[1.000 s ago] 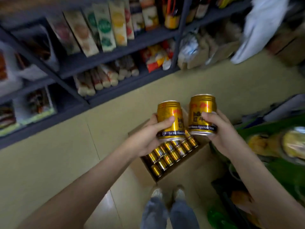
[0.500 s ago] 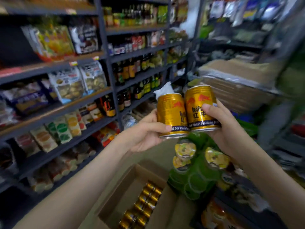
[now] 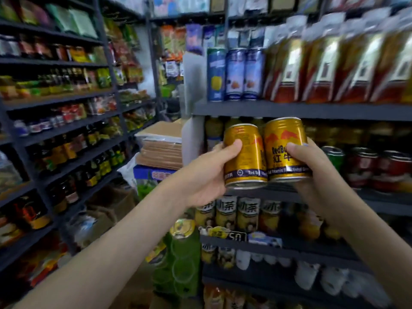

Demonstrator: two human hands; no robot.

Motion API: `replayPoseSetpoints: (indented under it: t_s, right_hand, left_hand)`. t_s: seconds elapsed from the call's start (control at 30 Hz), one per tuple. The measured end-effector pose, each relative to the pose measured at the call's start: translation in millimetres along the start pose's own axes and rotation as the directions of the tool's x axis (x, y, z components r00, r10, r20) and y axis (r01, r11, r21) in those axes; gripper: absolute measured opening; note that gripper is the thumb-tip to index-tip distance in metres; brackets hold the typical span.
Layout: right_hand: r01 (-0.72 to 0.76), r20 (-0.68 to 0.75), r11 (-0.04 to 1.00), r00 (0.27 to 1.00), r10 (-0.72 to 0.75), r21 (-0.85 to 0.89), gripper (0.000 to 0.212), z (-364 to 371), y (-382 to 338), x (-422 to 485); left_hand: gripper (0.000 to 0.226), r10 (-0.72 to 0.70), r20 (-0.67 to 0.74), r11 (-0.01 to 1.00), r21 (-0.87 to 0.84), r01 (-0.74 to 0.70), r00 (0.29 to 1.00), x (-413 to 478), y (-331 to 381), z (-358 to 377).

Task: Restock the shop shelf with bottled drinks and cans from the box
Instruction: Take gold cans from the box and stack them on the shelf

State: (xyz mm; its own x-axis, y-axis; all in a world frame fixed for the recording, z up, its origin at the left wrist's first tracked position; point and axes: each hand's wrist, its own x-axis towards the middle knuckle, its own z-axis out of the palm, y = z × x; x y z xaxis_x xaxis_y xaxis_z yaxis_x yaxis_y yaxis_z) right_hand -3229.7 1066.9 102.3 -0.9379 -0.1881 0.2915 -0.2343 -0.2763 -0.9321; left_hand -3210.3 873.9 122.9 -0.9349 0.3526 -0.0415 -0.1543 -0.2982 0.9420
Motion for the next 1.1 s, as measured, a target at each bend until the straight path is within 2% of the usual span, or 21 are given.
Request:
replayPoseSetpoints:
  t_s: [0.17,0.4,0.5,0.6,0.83,0.9,1.0,1.1]
  right_hand:
    - [0.068,-0.131,0.997,0.989,-0.073,-0.048,0.058,-52.6,-33.8,-16.4]
    - [0.086,-0.264,0.989,0.957,-0.116,-0.120,0.074,-125.4,-65.1,-49.5]
    - [0.101,-0.312,0.987,0.940,-0.135,-0.121,0.065,-157.7,-78.1,-63.0]
    - [0.115,-0.364,0.985,0.919,-0.153,-0.125,0.059,-194.1,-93.9,-77.7]
    - [0.105,-0.371,0.975,0.913,-0.172,-0.194,0.062,-306.9,-142.1,-111.6]
    - [0.097,-0.370,0.973,0.913,-0.171,-0.209,0.062,-338.4,-158.7,-121.6]
    - [0.087,-0.345,0.971,0.924,-0.163,-0.225,0.064,-377.5,-183.4,-132.8]
    - [0.095,-0.290,0.975,0.945,-0.151,-0.199,0.062,-405.1,-206.9,-135.1]
  left_hand:
    - [0.074,0.025,0.190,0.997,0.063,-0.037,0.982,44.3,4.8,52.2]
    - [0.080,-0.023,0.344,0.991,0.130,-0.023,0.939,85.0,-11.3,132.0]
    - [0.077,-0.038,0.353,0.987,0.161,-0.021,0.935,98.0,-19.3,171.1]
    - [0.059,-0.067,0.333,0.985,0.173,0.009,0.940,111.7,-29.1,214.8]
    - [0.047,-0.073,0.331,0.985,0.170,0.016,0.941,139.9,-64.6,333.7]
    - [0.050,-0.066,0.327,0.987,0.160,0.013,0.943,148.2,-73.9,368.0]
    - [0.073,-0.040,0.309,0.989,0.148,-0.006,0.950,155.9,-84.2,412.8]
    - [0.070,0.019,0.281,0.983,0.169,-0.069,0.960,162.6,-89.2,446.2]
